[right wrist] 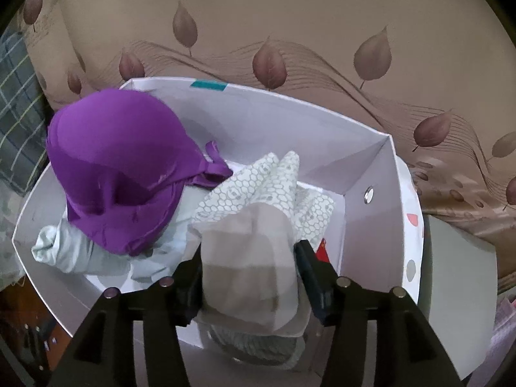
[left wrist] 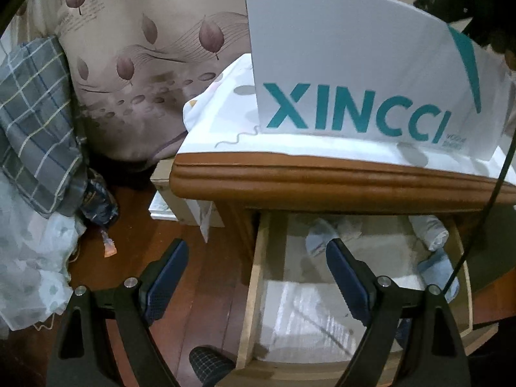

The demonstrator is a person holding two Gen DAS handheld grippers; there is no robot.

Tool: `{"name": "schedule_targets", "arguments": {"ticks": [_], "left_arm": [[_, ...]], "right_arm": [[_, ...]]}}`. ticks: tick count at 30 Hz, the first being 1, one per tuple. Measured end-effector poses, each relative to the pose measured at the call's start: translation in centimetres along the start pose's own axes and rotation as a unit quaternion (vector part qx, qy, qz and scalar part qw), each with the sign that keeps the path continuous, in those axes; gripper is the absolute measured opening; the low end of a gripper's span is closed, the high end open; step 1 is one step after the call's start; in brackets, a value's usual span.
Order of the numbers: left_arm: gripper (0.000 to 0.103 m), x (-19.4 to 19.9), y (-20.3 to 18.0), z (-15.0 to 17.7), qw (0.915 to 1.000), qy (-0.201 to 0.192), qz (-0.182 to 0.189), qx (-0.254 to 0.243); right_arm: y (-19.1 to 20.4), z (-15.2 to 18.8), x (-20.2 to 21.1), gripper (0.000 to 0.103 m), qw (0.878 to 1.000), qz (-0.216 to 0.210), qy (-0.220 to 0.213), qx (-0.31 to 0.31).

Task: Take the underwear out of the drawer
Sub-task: 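Release the patterned cloth into the white box with the right tool while the left tool returns to the drawer, then lower the right tool into the drawer and grasp the light blue sock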

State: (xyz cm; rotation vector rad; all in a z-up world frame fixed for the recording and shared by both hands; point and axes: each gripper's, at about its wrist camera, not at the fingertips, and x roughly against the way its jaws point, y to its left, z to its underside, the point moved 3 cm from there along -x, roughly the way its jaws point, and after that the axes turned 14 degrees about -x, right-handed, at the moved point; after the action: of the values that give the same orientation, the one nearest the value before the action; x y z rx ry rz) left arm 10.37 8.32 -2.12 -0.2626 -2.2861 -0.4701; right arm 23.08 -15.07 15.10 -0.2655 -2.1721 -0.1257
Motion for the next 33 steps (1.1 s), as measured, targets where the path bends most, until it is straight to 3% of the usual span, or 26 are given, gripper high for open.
{"name": "schedule_targets", "arguments": {"ticks": [11,19,26,33], "left_arm": [[0.086,-1.3,-0.4,0.5,0.9999,0.014,-0.006,0.000],[0.087,-2.0,0.0,1.0,0.9993,0.036,-0.002,0.014],[0.087,-1.9,-0.2,1.0,0.9993,0.035,-0.011,0.011],[0.087,-2.2,-0.5,1.0,0.9989,0.043,-0.018,0.005]], "right_arm": [[-0.4,-0.6,3.2,0.060,0.999,0.008,-0.048,-0.001],[-2.2,1.4,9.4,0.060,0.995,-0.026,-0.096,0.012],[-5.0,8.6,13.7,0.060,0.992,-0.042,-0.090,0.075],[-7.0,18.6,9.2,0.060,0.987,-0.033,0.017,0.154]]}}
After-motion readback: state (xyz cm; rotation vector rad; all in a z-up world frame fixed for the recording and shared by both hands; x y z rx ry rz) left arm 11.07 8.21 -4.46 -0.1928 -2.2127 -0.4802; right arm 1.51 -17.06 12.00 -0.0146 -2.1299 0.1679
